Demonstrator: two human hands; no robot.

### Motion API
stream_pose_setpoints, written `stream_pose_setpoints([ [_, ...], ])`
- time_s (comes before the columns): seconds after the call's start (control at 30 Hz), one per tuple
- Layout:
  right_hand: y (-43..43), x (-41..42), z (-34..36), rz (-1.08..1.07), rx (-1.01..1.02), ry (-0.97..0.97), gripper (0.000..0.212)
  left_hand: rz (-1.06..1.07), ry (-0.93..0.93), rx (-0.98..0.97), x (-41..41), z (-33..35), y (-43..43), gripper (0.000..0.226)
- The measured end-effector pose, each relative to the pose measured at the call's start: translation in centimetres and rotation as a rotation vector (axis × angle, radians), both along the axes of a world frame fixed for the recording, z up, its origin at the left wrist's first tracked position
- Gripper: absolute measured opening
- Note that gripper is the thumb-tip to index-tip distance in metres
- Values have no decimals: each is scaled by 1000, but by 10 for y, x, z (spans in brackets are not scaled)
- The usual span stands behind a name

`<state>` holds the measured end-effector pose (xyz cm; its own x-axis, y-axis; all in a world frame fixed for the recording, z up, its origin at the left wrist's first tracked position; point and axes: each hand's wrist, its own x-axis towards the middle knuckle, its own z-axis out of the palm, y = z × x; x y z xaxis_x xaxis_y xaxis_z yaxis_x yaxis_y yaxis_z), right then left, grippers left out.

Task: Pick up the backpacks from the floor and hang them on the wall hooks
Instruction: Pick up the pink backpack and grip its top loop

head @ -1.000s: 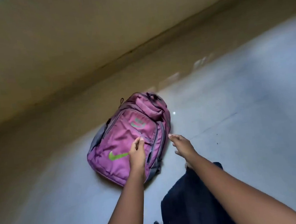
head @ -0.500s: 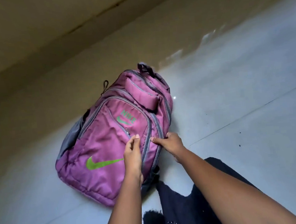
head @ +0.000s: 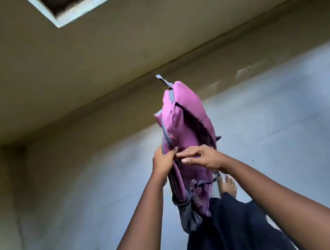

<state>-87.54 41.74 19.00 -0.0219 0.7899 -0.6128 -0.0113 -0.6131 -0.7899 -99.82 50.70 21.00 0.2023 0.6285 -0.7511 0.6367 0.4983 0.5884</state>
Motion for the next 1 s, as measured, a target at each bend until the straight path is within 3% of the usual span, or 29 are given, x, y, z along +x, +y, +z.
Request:
stream_pose_setpoints([
  [0.13, -15, -15, 79, -254, -38, 91, 33, 27, -165, -51, -36, 63, -19, 22],
  [0.27, -30, -46, 158, -535, -117, 203, 39, -34, -189, 74, -66, 125, -58, 26],
  [0.37, -40, -74, 200, -573, -180, 127, 34, -152, -137, 209, -88, 156, -89, 29],
  [0.47, -44, -98, 225, -602, -235, -60, 55, -281, -27, 318, -111, 171, -103, 26],
  [0.53, -44, -109, 229, -624, -201, -180, 50, -333, -11, 331, -127, 183, -102, 29],
  [0.63, -42, -123, 244, -542, -129, -279, 23, -195, -212, 182, -153, 209, -95, 59],
  [0.7, -41, -130, 250, -425, -78, -318, 27, -31, -401, 56, -166, 226, -89, 81],
  [0.8, -41, -146, 256, -199, 16, -371, 39, 215, -539, 29, -167, 252, -85, 79],
  [0.87, -41, -155, 254, -80, 83, -395, 42, 204, -480, 93, -155, 264, -82, 77],
  [0.97, -40, -163, 254, 39, 200, -375, 32, 200, -120, 137, -140, 259, -77, 101],
  [1.0, -40, -164, 254, 68, 233, -366, 28, 263, -30, 160, -136, 255, -74, 87],
])
